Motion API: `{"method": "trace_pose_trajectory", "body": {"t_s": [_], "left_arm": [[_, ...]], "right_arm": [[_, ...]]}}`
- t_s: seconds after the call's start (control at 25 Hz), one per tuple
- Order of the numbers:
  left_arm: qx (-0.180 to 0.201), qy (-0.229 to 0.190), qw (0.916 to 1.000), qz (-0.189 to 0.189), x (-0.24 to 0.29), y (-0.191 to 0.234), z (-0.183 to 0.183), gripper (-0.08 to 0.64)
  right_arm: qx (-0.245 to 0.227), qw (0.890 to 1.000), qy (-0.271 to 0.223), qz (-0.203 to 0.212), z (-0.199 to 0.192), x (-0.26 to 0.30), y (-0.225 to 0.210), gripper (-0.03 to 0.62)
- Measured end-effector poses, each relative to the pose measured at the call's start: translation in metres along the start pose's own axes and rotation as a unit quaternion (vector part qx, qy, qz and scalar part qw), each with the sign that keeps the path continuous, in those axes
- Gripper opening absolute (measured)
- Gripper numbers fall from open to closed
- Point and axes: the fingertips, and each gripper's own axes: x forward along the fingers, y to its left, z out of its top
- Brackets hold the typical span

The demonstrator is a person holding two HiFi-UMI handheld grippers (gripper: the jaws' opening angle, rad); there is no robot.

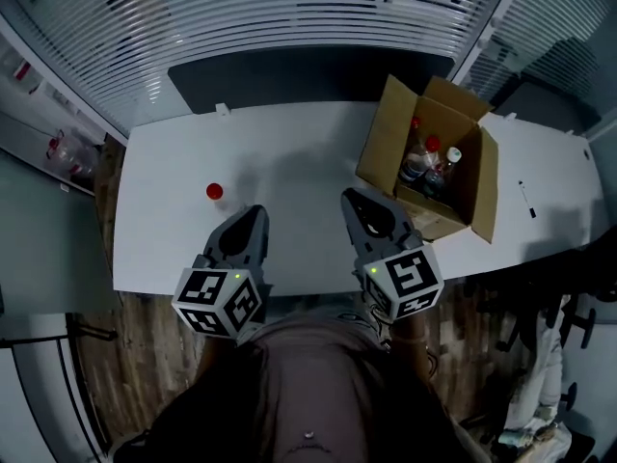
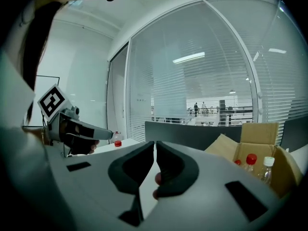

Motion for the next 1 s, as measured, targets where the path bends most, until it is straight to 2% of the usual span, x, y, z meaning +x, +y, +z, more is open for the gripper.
{"method": "trace_pose_trajectory", "body": {"t_s": [0.32,0.48,0.68,1.0], "left_arm": [[0.002,0.007,0.9999,-0.011,0.016,-0.023,-0.004,0.009],[0.006,0.012,0.9996,-0.023,0.031,-0.04,-0.006,0.009],[0.016,0.021,0.9986,-0.046,0.051,-0.063,-0.008,0.009],[0.034,0.037,0.9951,-0.085,0.084,-0.095,-0.008,0.009]], "right_arm": [[0.014,1.0,0.003,-0.014,-0.001,-0.02,-0.021,0.037],[0.015,0.998,-0.01,-0.055,0.006,-0.037,-0.051,0.037],[-0.003,0.994,-0.003,-0.107,0.002,-0.059,-0.088,0.037],[0.024,0.985,-0.007,-0.172,-0.005,-0.088,-0.133,0.037]]}}
